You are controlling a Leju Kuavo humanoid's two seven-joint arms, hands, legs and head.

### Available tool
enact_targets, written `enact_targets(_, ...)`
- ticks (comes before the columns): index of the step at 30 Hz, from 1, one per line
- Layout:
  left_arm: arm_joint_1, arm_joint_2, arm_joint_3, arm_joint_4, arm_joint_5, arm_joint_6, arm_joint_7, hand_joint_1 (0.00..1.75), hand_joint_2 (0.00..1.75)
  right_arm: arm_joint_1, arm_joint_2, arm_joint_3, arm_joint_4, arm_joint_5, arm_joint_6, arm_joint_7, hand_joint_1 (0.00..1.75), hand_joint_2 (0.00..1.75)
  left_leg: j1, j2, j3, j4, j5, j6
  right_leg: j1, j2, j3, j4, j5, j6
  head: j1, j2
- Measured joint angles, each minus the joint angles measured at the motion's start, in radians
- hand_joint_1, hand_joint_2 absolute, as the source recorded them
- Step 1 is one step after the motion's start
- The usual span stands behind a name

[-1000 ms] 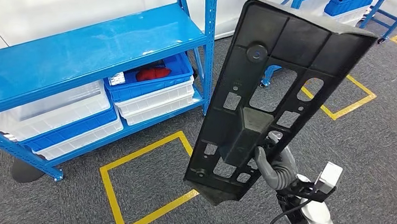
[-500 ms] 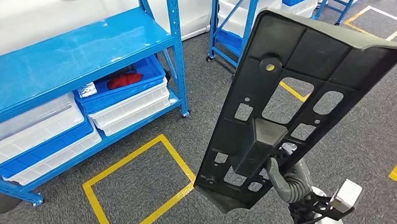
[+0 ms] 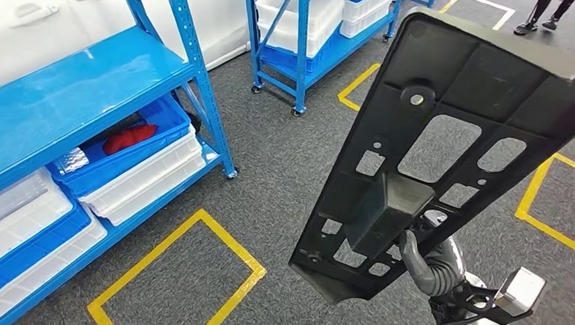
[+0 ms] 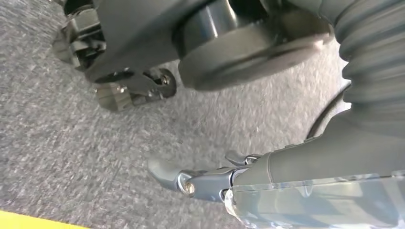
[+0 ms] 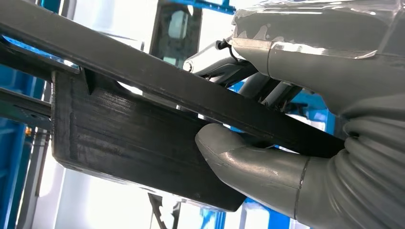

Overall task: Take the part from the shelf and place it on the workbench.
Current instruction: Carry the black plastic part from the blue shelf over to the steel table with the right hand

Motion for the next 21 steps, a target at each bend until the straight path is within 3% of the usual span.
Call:
enact_targets(2, -0.001, 0.004, 0.001, 0.000, 0.006, 0.006, -0.003, 0.00, 1.75, -0.006, 0.000, -0.001, 0.002, -0.006, 0.006, 0.000, 1.75, 1.75, 0.000, 0.015, 0.002, -0.013, 0.002, 0.008, -0.004, 0.017, -0.010, -0.003, 0.009, 0.016, 0.000, 0.000)
enact_targets(4, 0.000, 0.009, 0.004, 0.000, 0.014, 0.015, -0.007, 0.00, 1.75, -0.014, 0.000, -0.003, 0.005, -0.015, 0.014, -0.001, 1.75, 1.75, 0.002, 0.038, 0.007, -0.025, 0.012, 0.021, -0.002, -0.019, -0.022, 0.016, -0.002, 0.026, 0.000, 0.000)
enact_targets(6, 0.006, 0.014, 0.008, 0.000, 0.022, 0.022, -0.010, 0.00, 1.75, -0.028, 0.001, -0.004, 0.006, -0.020, 0.018, 0.000, 1.75, 1.75, 0.000, 0.066, 0.010, -0.032, 0.016, 0.030, -0.001, -0.083, -0.068, 0.110, -0.055, 0.034, 0.000, 0.000)
enact_targets(8, 0.012, 0.020, 0.018, 0.000, 0.034, 0.026, -0.014, 0.00, 1.75, -0.036, 0.001, -0.004, 0.007, -0.022, 0.022, 0.000, 1.75, 1.75, -0.004, 0.094, 0.009, -0.031, 0.015, 0.032, -0.005, -0.107, -0.129, 0.238, -0.109, 0.042, 0.000, 0.000)
enact_targets(9, 0.014, 0.022, 0.022, 0.000, 0.041, 0.027, -0.015, 0.00, 1.75, -0.036, 0.002, -0.004, 0.008, -0.022, 0.025, 0.000, 1.75, 1.75, -0.005, 0.108, 0.009, -0.031, 0.014, 0.032, -0.007, -0.110, -0.143, 0.269, -0.114, 0.044, 0.000, 0.000)
enact_targets(10, 0.015, 0.025, 0.026, 0.000, 0.046, 0.027, -0.017, 0.00, 1.75, -0.036, 0.002, -0.004, 0.009, -0.023, 0.027, 0.000, 1.75, 1.75, -0.005, 0.121, 0.010, -0.031, 0.012, 0.031, -0.009, -0.112, -0.136, 0.260, -0.099, 0.045, 0.000, 0.000)
enact_targets(11, 0.016, 0.026, 0.029, 0.000, 0.048, 0.027, -0.018, 0.00, 1.75, -0.036, 0.002, -0.004, 0.010, -0.023, 0.029, 0.000, 1.75, 1.75, -0.005, 0.133, 0.012, -0.031, 0.010, 0.029, -0.010, -0.119, -0.107, 0.210, -0.071, 0.044, 0.000, 0.000)
enact_targets(13, 0.015, 0.028, 0.033, 0.000, 0.049, 0.027, -0.019, 0.00, 1.75, -0.038, 0.002, -0.004, 0.010, -0.023, 0.032, 0.000, 1.75, 1.75, -0.008, 0.153, 0.020, -0.031, 0.003, 0.021, -0.005, -0.155, -0.028, 0.067, -0.020, 0.036, 0.000, 0.000)
enact_targets(14, 0.015, 0.029, 0.035, 0.000, 0.049, 0.027, -0.018, 0.00, 1.75, -0.040, 0.003, -0.004, 0.011, -0.023, 0.033, 0.000, 1.75, 1.75, -0.009, 0.161, 0.022, -0.031, 0.000, 0.017, 0.000, -0.169, -0.002, 0.018, -0.009, 0.028, 0.000, 0.000)
enact_targets(15, 0.015, 0.030, 0.037, 0.000, 0.049, 0.027, -0.016, 0.00, 1.75, -0.042, 0.004, -0.004, 0.012, -0.024, 0.033, -0.001, 1.75, 1.75, -0.011, 0.169, 0.024, -0.031, -0.003, 0.012, 0.004, -0.176, 0.009, -0.005, -0.009, 0.021, 0.000, 0.000)
enact_targets(17, 0.014, 0.031, 0.042, 0.000, 0.049, 0.027, -0.010, 0.00, 1.75, -0.044, 0.008, -0.005, 0.014, -0.027, 0.033, -0.006, 1.75, 1.75, -0.013, 0.185, 0.029, -0.033, -0.007, 0.001, 0.010, -0.160, 0.007, -0.008, -0.010, 0.008, 0.000, 0.000)
enact_targets(18, 0.013, 0.031, 0.043, 0.000, 0.049, 0.026, -0.004, 0.00, 1.75, -0.044, 0.011, -0.005, 0.015, -0.028, 0.032, -0.010, 1.75, 1.75, -0.011, 0.184, 0.032, -0.032, -0.011, -0.004, 0.008, -0.150, 0.009, -0.012, -0.008, 0.002, 0.000, 0.000)
enact_targets(19, 0.013, 0.032, 0.044, 0.000, 0.048, 0.024, 0.002, 0.00, 1.75, -0.044, 0.013, -0.005, 0.015, -0.030, 0.031, -0.015, 1.75, 1.75, -0.010, 0.169, 0.027, -0.018, -0.024, -0.009, 0.005, -0.140, 0.010, -0.017, -0.006, -0.005, 0.000, 0.000)
enact_targets(21, 0.014, 0.035, 0.046, 0.000, 0.048, 0.020, 0.015, 0.00, 1.75, -0.041, 0.020, -0.006, 0.015, -0.034, 0.030, -0.026, 1.75, 1.75, -0.006, 0.118, -0.014, 0.074, -0.078, -0.015, 0.000, -0.121, 0.014, -0.025, -0.002, -0.016, 0.000, 0.000)
